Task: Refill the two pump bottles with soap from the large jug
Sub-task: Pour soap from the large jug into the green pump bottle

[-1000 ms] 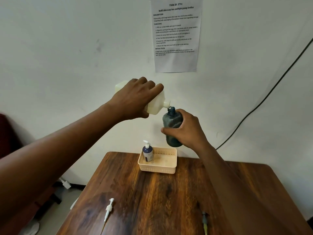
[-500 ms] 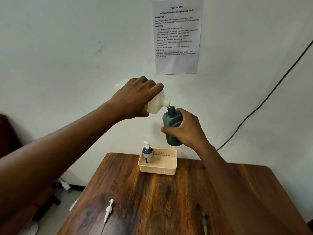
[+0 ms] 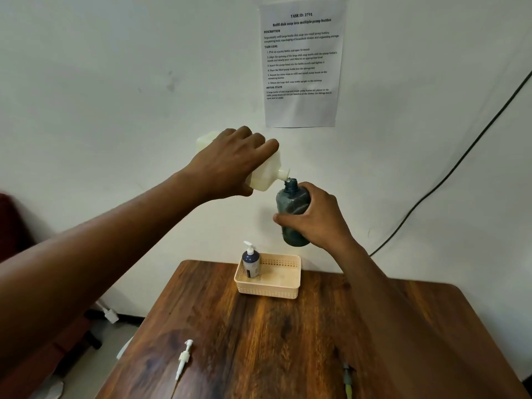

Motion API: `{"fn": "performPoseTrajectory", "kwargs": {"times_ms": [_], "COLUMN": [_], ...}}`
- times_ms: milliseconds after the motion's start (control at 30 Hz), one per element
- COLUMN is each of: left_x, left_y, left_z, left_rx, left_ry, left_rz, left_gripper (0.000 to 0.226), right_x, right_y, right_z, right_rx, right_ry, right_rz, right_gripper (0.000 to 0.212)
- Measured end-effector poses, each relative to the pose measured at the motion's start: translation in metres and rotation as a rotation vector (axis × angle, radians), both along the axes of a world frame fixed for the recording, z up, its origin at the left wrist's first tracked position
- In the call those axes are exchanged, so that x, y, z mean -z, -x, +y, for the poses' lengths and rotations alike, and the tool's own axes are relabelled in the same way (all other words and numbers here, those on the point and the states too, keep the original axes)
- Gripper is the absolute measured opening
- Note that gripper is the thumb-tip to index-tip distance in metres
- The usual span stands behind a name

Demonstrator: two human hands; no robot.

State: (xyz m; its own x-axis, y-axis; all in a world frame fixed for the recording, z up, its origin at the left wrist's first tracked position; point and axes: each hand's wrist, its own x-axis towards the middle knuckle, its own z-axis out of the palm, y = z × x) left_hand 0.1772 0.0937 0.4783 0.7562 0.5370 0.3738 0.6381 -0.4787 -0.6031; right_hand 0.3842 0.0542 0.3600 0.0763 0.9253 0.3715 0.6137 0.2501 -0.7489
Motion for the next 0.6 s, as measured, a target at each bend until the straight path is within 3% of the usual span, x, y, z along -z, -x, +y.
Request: {"fn": "performPoseTrajectory", "kwargs": {"times_ms": [600], "left_x": [-0.0069], "left_y": [-0.0003], "left_z": [0.0021], "left_rx": [0.003], "left_ry": [-0.018], "left_rz": [0.027], "left_gripper": [0.083], "right_x": [-0.003], "right_y": [0.0011], "right_z": [0.0023], "right_rx": [0.002], "right_ry": [-0.017], "right_rz": [-0.002], "right_gripper": [0.07]}}
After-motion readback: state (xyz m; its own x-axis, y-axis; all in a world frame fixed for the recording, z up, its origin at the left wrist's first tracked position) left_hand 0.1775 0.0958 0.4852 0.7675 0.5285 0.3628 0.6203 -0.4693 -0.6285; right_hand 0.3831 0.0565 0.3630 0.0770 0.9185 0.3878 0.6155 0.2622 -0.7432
